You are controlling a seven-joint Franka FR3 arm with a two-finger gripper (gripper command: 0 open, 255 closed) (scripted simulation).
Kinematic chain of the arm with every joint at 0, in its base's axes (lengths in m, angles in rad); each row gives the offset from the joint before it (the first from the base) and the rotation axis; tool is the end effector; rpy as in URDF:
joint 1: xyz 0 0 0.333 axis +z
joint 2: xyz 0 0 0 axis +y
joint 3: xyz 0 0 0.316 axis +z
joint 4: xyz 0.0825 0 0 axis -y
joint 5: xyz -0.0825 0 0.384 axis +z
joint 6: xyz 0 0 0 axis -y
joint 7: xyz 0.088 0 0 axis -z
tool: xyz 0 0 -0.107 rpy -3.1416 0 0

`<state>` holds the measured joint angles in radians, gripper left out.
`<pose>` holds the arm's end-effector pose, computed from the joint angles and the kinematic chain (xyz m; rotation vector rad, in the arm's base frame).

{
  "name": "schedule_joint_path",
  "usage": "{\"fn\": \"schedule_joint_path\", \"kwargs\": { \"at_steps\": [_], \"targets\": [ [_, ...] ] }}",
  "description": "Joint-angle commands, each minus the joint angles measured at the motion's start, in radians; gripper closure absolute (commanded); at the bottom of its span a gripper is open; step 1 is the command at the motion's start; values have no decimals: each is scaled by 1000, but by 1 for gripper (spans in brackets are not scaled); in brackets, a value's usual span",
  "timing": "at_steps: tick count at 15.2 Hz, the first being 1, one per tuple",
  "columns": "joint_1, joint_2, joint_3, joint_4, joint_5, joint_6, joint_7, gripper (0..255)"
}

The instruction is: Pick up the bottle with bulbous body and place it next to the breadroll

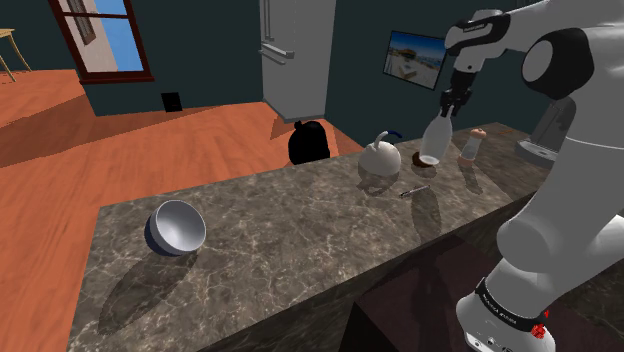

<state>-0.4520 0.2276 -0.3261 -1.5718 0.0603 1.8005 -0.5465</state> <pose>0.4652 -0.4259 0.5153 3.1010 -0.3686 0.0033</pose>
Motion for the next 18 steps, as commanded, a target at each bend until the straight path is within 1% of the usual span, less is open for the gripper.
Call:
{"fn": "schedule_joint_path", "kwargs": {
  "at_steps": [1,13,18],
  "targets": [
    [0,4,0,-24,2,29,-2,255],
    [1,28,5,-154,12,181,-8,255],
    [1,28,5,-154,12,181,-8,255]
  ]
}}
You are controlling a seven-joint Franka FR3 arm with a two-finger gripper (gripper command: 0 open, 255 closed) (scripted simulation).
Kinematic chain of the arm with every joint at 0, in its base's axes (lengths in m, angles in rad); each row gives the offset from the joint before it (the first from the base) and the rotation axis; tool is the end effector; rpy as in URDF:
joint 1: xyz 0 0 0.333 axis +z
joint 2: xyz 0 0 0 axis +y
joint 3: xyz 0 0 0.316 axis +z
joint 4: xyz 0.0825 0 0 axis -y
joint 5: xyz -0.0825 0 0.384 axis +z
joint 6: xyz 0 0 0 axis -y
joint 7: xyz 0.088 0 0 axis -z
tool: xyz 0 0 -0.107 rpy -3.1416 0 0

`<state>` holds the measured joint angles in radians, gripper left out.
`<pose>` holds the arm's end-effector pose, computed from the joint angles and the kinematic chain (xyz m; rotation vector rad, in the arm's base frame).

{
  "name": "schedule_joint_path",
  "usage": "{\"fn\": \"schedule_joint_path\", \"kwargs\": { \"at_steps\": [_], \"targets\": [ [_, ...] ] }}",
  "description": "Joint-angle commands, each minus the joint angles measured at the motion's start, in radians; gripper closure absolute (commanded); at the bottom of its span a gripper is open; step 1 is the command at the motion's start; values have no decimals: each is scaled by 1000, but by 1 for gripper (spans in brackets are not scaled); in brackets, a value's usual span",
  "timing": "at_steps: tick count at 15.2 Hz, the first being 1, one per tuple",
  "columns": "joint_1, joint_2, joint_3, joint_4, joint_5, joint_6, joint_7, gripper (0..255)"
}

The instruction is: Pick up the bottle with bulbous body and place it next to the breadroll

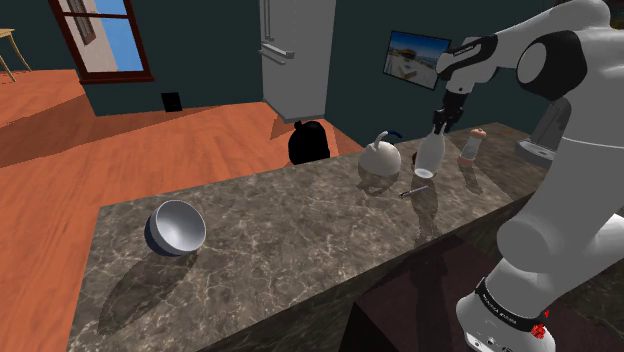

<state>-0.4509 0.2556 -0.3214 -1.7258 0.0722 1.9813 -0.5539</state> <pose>0.4657 -0.4267 0.4406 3.1007 -0.3684 0.0038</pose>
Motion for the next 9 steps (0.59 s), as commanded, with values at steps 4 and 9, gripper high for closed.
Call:
{"fn": "schedule_joint_path", "kwargs": {
  "at_steps": [4,9],
  "targets": [
    [0,0,0,0,0,0,0,0],
    [0,-8,-1,23,-3,-30,2,0]
  ]
}}
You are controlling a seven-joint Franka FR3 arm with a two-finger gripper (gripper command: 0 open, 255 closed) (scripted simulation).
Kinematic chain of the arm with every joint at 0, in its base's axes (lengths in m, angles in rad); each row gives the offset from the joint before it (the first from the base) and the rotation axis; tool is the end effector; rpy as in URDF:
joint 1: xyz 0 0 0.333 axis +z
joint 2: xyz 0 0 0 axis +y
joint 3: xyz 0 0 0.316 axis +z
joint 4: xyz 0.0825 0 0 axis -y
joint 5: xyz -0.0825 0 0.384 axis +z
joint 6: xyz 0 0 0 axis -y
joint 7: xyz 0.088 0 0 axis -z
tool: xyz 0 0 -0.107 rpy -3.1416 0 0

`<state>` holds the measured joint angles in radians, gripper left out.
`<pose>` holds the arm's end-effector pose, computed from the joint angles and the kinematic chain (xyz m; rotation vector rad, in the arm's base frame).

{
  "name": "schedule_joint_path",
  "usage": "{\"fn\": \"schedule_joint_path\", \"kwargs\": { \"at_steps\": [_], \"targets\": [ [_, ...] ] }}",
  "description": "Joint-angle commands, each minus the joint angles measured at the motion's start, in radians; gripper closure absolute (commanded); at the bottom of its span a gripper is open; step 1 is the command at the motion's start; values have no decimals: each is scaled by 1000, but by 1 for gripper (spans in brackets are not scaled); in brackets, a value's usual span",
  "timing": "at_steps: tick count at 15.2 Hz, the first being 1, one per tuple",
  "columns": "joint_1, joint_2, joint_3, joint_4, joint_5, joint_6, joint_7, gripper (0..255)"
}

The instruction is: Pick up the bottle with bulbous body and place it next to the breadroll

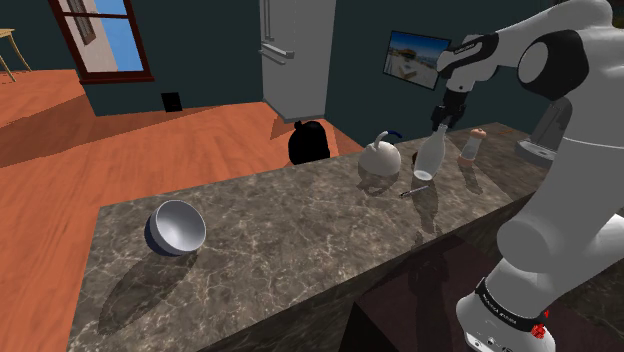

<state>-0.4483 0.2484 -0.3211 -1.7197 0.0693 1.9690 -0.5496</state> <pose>0.4661 -0.4248 0.4468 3.1004 -0.3683 0.0045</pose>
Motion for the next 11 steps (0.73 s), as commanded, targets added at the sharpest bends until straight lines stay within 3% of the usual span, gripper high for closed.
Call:
{"fn": "schedule_joint_path", "kwargs": {
  "at_steps": [1,3,11],
  "targets": [
    [-2,-8,-2,42,-3,-49,0,0],
    [-2,-17,-3,90,-7,-106,3,0],
    [-2,-17,-3,90,-7,-106,3,0]
  ]
}}
